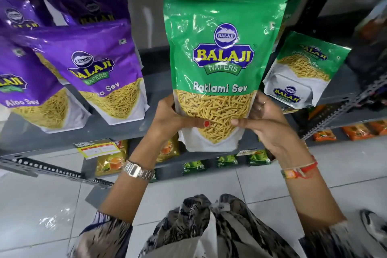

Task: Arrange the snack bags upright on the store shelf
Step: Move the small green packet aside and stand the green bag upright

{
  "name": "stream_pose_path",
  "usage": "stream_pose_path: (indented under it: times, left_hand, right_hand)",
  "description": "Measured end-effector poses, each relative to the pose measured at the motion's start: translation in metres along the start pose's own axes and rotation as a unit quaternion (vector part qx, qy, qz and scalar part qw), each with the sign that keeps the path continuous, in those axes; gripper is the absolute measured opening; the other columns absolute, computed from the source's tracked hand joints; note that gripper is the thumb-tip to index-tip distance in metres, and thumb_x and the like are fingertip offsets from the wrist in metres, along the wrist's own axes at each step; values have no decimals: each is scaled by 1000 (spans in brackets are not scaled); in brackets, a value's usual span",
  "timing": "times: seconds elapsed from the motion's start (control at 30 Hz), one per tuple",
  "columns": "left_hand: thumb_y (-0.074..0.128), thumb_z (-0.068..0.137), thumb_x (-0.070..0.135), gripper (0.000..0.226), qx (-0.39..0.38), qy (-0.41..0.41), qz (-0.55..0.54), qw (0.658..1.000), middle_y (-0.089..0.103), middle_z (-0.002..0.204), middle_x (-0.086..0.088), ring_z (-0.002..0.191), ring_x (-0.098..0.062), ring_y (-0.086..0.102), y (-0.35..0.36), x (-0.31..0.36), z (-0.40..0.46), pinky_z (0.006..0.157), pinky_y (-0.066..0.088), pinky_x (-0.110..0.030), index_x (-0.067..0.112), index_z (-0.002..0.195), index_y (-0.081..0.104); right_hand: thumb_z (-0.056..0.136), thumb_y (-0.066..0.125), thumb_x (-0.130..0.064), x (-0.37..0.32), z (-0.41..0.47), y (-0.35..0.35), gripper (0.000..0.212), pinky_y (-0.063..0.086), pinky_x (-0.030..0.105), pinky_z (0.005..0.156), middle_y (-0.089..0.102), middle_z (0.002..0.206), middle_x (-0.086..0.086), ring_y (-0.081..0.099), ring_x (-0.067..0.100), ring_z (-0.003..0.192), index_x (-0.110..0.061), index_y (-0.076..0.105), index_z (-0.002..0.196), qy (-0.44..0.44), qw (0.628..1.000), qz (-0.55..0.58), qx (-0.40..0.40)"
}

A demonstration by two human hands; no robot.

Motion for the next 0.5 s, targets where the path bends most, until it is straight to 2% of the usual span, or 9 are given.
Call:
stream_pose_path:
  times: [0.1,0.17,0.23,0.33,0.5]
  left_hand:
    - [82,49,-10,52,42,19,38,998,67,84,11,76,-2,66,-5,1,18,59,53,-12,16,87,58]
    - [83,50,-7,57,69,36,50,996,65,93,5,88,-10,64,-9,0,35,70,55,-18,13,95,54]
    - [85,50,-4,62,92,49,58,993,65,100,-1,95,-16,63,-10,-1,52,79,54,-26,12,100,52]
    - [86,50,-1,65,118,67,78,988,63,104,-2,94,-12,60,-6,0,72,74,53,-15,7,106,53]
    - [87,50,2,70,138,49,97,984,64,118,-13,106,-21,60,1,-21,92,90,52,-36,3,112,53]
  right_hand:
    - [45,84,-2,-5,21,-2,66,56,27,81,73,96,-4,68,10,96,-17,57,103,-34,998,-43,20]
    - [55,77,11,-9,40,-3,59,56,24,80,69,101,-3,67,7,95,-18,56,102,-59,996,-68,25]
    - [60,73,16,-13,59,-8,57,55,23,81,67,103,-1,66,5,94,-16,54,103,-75,992,-93,26]
    - [61,74,15,-17,83,-18,62,54,25,85,66,107,0,65,7,98,-7,50,114,-86,988,-124,26]
    - [63,76,11,-9,103,-34,69,52,34,94,63,118,7,61,17,112,-5,47,123,-75,984,-161,10]
Point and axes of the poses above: each hand's wrist, its own z-axis towards the middle knuckle, its own y-axis out of the palm, x = y × z, the point moved 9 cm from there along z, towards the middle knuckle
